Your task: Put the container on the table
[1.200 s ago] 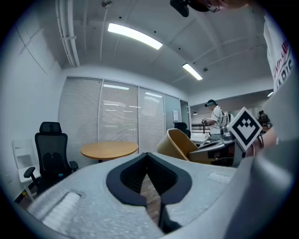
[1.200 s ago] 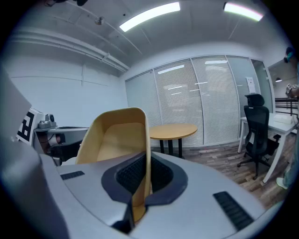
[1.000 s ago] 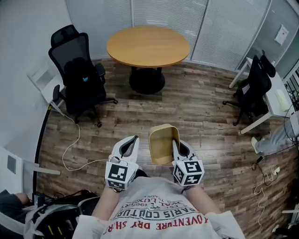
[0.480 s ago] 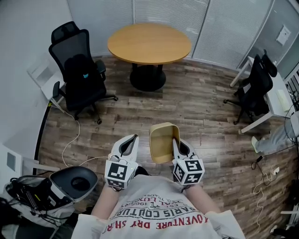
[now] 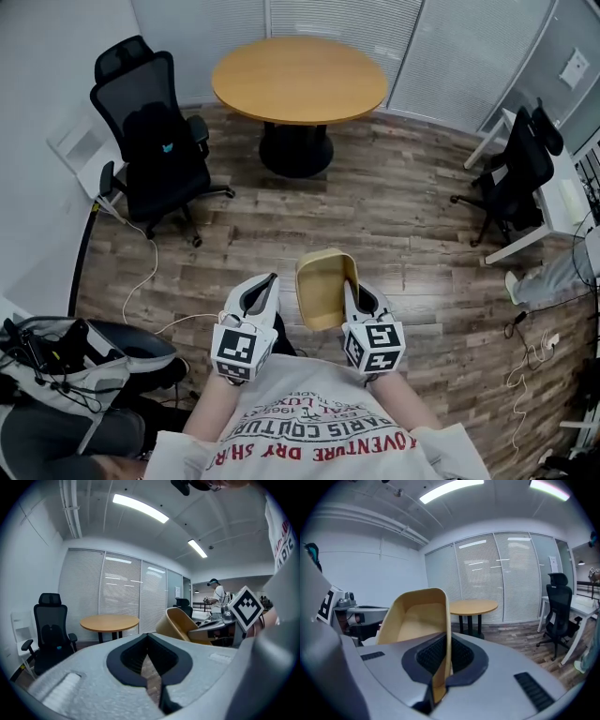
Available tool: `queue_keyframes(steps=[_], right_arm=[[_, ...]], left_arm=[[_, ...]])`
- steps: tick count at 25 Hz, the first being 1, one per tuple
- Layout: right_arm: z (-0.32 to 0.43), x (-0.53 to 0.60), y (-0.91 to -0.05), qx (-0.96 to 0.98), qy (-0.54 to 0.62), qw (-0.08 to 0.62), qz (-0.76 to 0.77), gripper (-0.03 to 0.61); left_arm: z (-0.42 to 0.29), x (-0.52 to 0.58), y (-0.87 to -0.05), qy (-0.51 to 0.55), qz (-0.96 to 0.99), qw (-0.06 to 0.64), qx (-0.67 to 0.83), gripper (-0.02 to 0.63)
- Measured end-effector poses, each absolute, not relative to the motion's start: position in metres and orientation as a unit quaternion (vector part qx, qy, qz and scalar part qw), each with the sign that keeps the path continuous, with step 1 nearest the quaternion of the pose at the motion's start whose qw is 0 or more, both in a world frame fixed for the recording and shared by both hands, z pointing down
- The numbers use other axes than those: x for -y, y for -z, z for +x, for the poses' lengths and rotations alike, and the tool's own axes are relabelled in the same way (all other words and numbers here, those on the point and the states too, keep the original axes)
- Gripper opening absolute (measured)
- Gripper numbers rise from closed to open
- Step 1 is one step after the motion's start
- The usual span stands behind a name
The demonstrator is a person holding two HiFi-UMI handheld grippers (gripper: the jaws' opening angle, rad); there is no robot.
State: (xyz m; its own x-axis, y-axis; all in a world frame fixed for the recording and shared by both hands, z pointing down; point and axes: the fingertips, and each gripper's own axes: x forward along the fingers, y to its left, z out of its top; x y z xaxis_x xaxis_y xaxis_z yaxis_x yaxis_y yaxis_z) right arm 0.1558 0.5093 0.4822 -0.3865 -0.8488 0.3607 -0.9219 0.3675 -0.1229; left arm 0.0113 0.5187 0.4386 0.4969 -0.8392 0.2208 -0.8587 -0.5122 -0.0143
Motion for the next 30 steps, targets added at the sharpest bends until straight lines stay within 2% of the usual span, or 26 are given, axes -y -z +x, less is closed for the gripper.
queue_keyframes(steps=[6,19,30], right_arm=[[0.132,-0.449,-0.486,0.812,-0.158,0.128,0.548,0.011],[0.039,-0.282,-0.479,0.789,-0.189,0.117,0.572,0.011],[0.023,-0.181,-0.494,0.785,-0.220,0.112,0.568,0.011]], left_arm=[[-0.009,-0.453,-0.444,-0.095,0.871,0.060,0.479,-0.002],[-0.113,-0.273,-0.431,-0.091,0.883,0.065,0.455,-0.002],[-0.133,-0.181,-0.456,-0.106,0.878,0.089,0.459,-0.002]])
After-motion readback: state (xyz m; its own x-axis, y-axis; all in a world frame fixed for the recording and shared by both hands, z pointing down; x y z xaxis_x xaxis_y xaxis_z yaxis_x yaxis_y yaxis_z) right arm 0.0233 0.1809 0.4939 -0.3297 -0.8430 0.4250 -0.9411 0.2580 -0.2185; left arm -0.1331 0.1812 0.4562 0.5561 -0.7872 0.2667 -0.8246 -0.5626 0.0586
